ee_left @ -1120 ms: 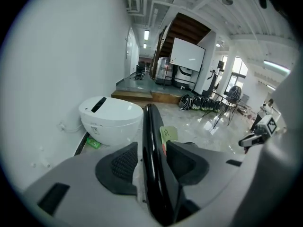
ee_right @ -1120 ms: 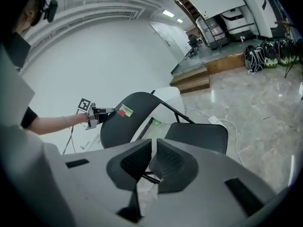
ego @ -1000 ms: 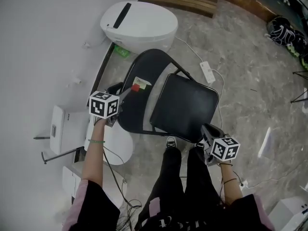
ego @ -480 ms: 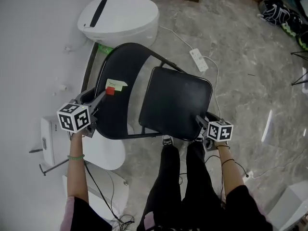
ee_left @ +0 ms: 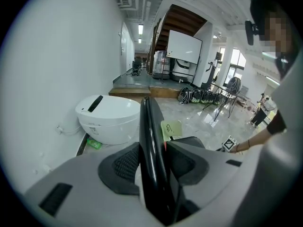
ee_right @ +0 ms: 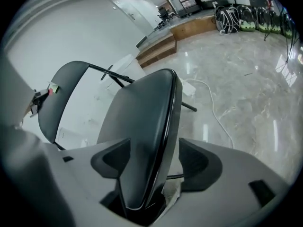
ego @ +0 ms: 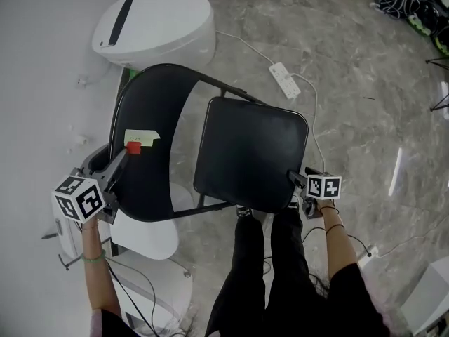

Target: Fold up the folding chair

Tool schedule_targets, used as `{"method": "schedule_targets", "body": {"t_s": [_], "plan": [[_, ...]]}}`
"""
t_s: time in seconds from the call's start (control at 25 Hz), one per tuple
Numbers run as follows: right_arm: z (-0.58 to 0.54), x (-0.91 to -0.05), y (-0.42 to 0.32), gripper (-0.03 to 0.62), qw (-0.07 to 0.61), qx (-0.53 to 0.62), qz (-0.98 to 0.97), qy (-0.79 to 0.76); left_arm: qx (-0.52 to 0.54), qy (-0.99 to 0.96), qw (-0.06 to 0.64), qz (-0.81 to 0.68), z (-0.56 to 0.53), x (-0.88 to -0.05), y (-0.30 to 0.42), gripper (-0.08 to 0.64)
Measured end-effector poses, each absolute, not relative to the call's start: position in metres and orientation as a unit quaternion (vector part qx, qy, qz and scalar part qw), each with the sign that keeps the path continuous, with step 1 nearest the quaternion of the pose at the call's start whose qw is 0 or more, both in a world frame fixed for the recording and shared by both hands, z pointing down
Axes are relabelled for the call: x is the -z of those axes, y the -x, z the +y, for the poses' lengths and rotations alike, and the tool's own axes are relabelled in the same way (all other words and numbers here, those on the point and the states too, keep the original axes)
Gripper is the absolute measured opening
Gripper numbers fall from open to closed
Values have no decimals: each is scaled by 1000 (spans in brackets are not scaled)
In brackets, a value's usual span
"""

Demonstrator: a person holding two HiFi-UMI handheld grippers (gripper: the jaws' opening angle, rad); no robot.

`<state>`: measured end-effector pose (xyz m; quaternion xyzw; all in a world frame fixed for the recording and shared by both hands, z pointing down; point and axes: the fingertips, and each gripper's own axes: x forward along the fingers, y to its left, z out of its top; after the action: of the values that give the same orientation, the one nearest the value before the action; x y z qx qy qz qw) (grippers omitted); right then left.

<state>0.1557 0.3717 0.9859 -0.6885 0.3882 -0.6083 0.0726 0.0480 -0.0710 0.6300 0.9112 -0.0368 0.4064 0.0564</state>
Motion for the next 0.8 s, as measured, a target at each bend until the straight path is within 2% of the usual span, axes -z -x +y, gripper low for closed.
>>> {"method": "schedule_targets", "body": {"t_s": [0.24,0.4,0.52,0.8], "plan": [[360,-1017,-155,307,104,606,419,668,-410,-911,38,-35,-70,-634,-49,170],[353,-1023,-150,318,202,616,445,618,-413,-910,37,-31,-70,-635,-49,170],[345,-1024,-148,317,243,618,480,574,-424,-904,35,-35,-63,-632,-53,170],[343,-1026,-152,316,230,627,467,579,-419,-905,55,-37,-64,-634,-55,170]]}}
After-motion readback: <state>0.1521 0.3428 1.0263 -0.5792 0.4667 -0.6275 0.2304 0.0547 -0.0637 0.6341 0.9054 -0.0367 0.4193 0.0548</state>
